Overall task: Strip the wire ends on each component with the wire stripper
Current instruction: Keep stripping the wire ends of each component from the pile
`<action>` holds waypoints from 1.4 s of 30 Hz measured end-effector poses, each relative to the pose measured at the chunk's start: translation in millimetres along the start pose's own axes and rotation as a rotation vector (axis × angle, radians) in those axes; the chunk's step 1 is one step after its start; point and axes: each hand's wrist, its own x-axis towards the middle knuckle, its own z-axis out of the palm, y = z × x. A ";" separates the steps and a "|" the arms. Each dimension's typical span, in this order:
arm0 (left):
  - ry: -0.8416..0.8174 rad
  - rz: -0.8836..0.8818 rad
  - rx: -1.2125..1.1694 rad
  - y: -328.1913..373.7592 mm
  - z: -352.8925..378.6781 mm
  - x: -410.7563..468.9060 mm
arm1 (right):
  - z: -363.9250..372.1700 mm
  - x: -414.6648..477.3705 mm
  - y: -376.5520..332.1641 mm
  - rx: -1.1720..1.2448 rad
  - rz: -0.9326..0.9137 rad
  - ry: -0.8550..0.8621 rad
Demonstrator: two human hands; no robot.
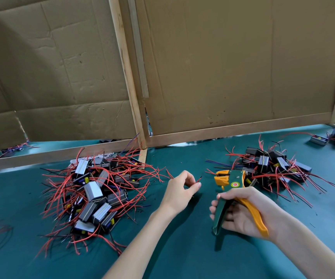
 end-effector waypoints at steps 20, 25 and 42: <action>-0.125 0.124 -0.264 66.8 -80.0 4.7 | 16.4 -15.4 3.1 -0.296 -0.295 -0.251; -0.189 0.162 -0.213 78.5 -78.4 -0.1 | 16.1 -18.5 3.1 -0.337 -0.344 -0.301; -0.299 0.135 -0.262 82.4 -84.3 -4.4 | 15.7 -25.5 5.4 -0.468 -0.328 -0.298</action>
